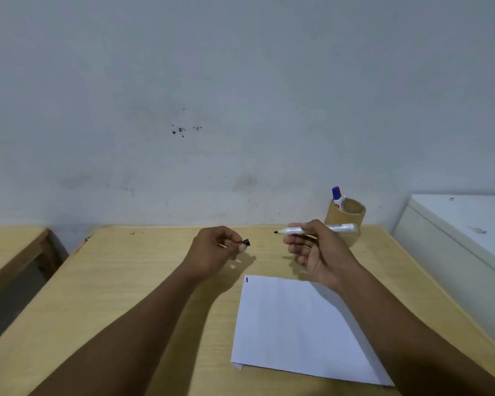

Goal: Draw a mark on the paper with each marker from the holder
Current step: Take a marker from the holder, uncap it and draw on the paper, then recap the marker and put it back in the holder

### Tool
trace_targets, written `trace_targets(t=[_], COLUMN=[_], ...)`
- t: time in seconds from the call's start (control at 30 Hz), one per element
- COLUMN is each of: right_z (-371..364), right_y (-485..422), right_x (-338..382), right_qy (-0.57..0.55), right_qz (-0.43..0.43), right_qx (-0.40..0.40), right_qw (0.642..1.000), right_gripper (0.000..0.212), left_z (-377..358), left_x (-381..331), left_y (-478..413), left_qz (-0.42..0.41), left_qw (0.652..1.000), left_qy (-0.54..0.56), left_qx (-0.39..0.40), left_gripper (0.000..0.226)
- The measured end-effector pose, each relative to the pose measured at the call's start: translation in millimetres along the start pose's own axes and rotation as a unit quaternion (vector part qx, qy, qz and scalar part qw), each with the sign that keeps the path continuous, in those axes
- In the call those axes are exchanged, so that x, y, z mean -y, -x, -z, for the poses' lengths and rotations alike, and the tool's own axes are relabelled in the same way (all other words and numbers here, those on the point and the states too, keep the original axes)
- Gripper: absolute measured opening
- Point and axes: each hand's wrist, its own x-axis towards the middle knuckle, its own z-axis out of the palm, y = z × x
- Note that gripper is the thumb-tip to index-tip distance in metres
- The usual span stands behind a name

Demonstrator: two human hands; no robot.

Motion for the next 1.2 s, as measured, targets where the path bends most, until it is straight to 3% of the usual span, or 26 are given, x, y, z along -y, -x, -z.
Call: trace_targets(t=[0.13,0.43,0.83,1.03,1.2], right_z=[1,17,26,22,21], right_y=[6,4,-3,-6,-11], right_x=[7,13,6,7,4], right_qy=[0.047,0.013,-0.022,-0.153,-0.144], right_qz=[0.03,0.096,0.083,0.07,0.07], right_qx=[-0.007,-0.034,-0.015,0.003,-0.005], right_qw=[0.998,0.995,0.996,0.986,0.987], right_gripper=[0.02,0.017,0.025,0.016,0.015], left_z=[-9,-33,-48,-64,-73], left_x=[-35,-60,-67,-67,-66], left_y=[-13,-25,-31,-34,-35], left_qz=[0.025,0.035,0.012,-0.009,-0.013], left_qw=[0.997,0.987,0.986,0.981,0.981], left_qy=[0.056,0.091,0.092,0.18,0.18], left_qx=[0.049,0.126,0.141,0.075,0.066], left_gripper=[0.018,0.018,0.015,0.02,0.018])
